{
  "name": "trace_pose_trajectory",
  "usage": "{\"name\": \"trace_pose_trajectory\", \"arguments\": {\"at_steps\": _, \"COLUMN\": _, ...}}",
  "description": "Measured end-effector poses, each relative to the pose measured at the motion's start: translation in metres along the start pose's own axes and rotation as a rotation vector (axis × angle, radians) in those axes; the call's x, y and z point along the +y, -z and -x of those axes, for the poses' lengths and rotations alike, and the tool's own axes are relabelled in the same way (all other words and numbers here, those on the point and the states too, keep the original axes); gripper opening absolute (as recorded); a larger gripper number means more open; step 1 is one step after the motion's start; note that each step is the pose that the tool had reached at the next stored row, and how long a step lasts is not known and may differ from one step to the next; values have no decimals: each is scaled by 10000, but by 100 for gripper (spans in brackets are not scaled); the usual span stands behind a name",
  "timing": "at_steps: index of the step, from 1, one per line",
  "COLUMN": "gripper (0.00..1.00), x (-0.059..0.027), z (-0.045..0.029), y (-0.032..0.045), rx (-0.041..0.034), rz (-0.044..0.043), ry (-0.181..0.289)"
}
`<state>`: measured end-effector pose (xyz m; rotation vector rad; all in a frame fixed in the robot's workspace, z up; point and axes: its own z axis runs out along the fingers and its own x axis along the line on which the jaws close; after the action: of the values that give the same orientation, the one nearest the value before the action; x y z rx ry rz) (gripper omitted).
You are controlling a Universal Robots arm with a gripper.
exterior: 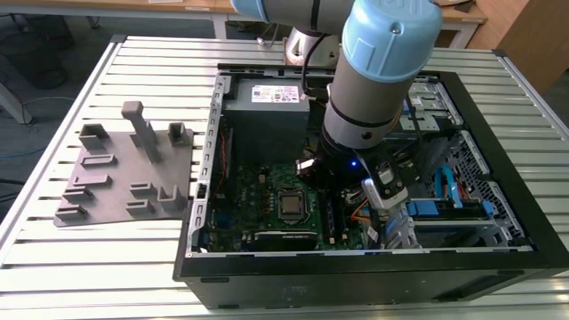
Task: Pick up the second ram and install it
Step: 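Insert the second ram into the second slot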
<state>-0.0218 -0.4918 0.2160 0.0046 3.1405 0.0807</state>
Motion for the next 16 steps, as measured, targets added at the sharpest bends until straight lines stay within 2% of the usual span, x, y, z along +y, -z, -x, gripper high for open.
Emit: {"name": "trace_pose_trajectory", "arguments": {"at_steps": 16, "gripper": 14, "x": 0, "z": 8, "y": -17, "rx": -10, "rz": 3, "ry": -170}}
